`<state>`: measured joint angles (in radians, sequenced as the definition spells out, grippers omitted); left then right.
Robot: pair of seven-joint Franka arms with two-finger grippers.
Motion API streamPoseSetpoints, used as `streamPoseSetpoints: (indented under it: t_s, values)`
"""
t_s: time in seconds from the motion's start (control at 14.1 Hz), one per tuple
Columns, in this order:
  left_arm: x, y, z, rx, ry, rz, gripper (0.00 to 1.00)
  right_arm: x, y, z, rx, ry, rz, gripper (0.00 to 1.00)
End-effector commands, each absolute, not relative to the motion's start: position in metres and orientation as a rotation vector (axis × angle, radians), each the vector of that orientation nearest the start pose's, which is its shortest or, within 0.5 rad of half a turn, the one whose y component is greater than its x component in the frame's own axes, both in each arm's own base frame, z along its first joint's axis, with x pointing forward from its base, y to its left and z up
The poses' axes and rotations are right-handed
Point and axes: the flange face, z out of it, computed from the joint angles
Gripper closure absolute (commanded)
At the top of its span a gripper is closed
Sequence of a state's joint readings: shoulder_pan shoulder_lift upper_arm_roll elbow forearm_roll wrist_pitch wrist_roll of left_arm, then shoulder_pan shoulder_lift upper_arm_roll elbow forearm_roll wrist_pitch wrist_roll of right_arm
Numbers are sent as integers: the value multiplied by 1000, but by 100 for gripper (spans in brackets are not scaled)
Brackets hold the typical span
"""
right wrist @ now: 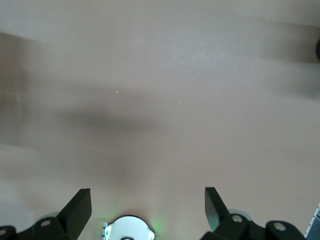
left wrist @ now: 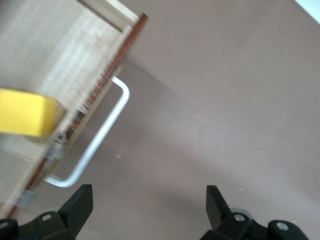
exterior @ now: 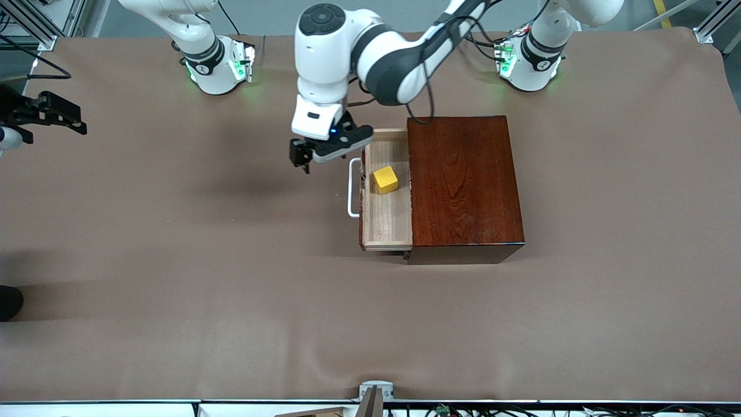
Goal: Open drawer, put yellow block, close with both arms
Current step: 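Move the left gripper over the open drawer toward its front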
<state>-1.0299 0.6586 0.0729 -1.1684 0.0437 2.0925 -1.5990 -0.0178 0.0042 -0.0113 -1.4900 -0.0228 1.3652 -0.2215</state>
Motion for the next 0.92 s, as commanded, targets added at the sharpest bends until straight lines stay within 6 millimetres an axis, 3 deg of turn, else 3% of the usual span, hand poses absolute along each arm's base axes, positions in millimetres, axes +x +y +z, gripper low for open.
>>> streamPoseSetpoints:
  t_s: [0.0,0.14,0.42,0.71,0.85]
  values:
    - [425,-661,427,-3234,-1193,-311,0,529,-14,645,-3149,-330,185,0]
    - [419,-670,418,-3232,-1295,-301,0,530,-13,646,-3148,-331,170,0]
    - [400,-686,363,-3095,-1434,-365,0,532,-12,646,-3143,-332,149,0]
    - [413,-669,325,-2935,-1496,-381,0,532,-13,645,-3142,-330,153,0]
    - [421,-656,318,-2847,-1493,-386,0,532,-14,645,-3142,-328,156,0]
